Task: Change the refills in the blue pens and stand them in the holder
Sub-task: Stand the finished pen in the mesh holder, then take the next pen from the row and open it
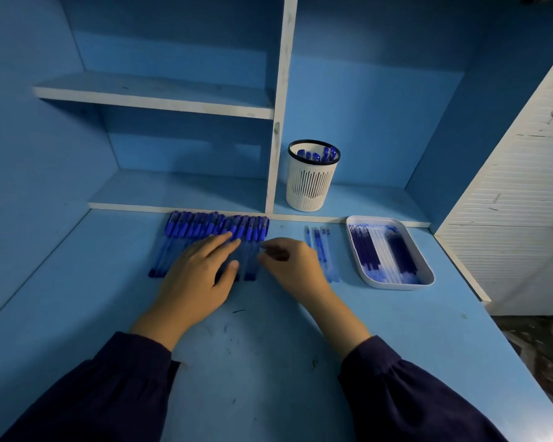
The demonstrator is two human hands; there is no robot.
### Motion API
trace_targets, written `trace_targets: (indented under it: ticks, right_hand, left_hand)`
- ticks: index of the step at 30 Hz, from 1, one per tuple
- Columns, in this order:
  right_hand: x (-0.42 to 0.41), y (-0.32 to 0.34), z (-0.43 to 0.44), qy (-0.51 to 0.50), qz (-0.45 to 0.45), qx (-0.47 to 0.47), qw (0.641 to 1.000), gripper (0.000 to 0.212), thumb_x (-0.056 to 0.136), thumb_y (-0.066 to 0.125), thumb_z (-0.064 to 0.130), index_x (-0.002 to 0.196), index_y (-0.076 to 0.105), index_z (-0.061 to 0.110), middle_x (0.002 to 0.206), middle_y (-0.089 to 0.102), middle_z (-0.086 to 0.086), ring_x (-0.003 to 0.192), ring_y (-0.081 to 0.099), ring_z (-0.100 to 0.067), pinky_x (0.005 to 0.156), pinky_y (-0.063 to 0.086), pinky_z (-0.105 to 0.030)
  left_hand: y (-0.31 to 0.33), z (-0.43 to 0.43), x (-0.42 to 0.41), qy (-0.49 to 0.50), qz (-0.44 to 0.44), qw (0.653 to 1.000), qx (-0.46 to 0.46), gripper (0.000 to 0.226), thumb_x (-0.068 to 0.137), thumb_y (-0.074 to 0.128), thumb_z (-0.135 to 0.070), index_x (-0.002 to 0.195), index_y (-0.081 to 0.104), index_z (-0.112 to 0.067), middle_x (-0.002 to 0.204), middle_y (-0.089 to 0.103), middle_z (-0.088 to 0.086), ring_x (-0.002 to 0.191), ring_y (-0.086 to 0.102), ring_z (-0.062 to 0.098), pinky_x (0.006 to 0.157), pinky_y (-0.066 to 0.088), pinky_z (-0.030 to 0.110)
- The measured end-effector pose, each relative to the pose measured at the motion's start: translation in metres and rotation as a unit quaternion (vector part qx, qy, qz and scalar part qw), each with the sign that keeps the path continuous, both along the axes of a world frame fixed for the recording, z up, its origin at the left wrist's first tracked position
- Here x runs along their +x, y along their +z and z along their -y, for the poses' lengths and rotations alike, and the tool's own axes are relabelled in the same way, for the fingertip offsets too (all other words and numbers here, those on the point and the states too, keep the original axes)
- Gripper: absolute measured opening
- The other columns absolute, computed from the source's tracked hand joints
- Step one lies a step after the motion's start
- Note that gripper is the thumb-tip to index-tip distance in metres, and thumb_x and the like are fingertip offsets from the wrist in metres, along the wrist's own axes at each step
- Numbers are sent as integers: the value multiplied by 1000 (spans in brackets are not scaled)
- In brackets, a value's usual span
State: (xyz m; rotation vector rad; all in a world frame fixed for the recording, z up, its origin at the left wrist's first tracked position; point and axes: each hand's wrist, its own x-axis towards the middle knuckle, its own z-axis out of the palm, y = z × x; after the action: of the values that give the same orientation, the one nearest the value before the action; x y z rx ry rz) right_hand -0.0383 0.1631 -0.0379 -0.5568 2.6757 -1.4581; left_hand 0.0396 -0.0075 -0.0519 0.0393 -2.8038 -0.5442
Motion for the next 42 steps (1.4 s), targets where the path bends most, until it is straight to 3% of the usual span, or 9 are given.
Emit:
trace_targets:
  ticks: [7,18,22,25,27,30,35,38,42]
  right_hand:
    - [3,5,5,20,-27,57,998,23,85,65,10,105,75,14,95,72,-4,78,59,-7,63,39,-2]
    - [0,9,-9,-15,27,57,998,20,81,71,9,100,74,14,83,66,2,76,59,-10,58,40,-4]
    - [2,15,-20,-34,162,-131,978,23,83,68,4,104,73,11,73,67,-2,57,57,-8,63,47,-19]
    - [14,22,-28,-9,243,-295,924,22,86,67,1,107,70,7,83,67,-9,68,61,-11,70,53,-19]
    - [24,24,-30,6,258,-343,903,21,87,66,0,106,70,8,89,67,-12,75,61,-15,76,53,-23]
    - [37,21,-32,25,248,-351,902,22,87,65,-1,105,70,10,93,66,-15,81,58,-20,72,52,-22]
    - [57,17,-34,64,206,-332,918,25,87,64,-4,104,71,13,93,74,-7,82,64,-17,71,53,-22]
    - [68,17,-32,72,185,-329,923,27,86,64,-6,109,70,9,94,76,-5,86,69,-12,75,53,-21]
    - [73,23,-35,76,122,-307,941,24,88,64,-1,99,72,18,81,74,11,78,66,-1,73,51,-16]
  left_hand:
    - [-3,-1,3,8,4,1000,-3,55,97,37,-41,145,48,-19,153,41,-3,142,35,19,113,17,28]
    - [-7,2,1,1,0,1000,-3,48,102,43,-37,147,45,-21,156,36,-5,145,29,17,113,11,26]
    - [-5,-1,1,11,-16,1000,3,58,97,31,-47,144,49,-20,153,41,-2,143,33,20,115,14,29]
    - [-1,-11,2,0,-60,998,34,58,98,30,-48,144,50,-19,149,47,0,140,40,21,114,26,32]
    - [1,-21,4,-4,-57,990,126,51,100,37,-47,148,41,-30,141,54,-3,126,54,16,107,42,32]
    - [4,-39,6,-5,-54,957,284,53,99,39,-53,150,28,-44,108,65,-19,78,65,20,79,55,33]
    - [12,-61,7,-20,-81,866,493,42,102,49,-38,142,36,-44,104,72,-21,101,68,7,94,51,28]
    - [19,-68,12,-20,-102,817,568,43,101,52,-21,142,43,-28,103,75,-14,102,69,7,88,55,22]
    - [20,-70,16,-12,-150,786,599,40,98,56,-12,131,49,-32,97,77,-5,93,72,13,76,56,22]
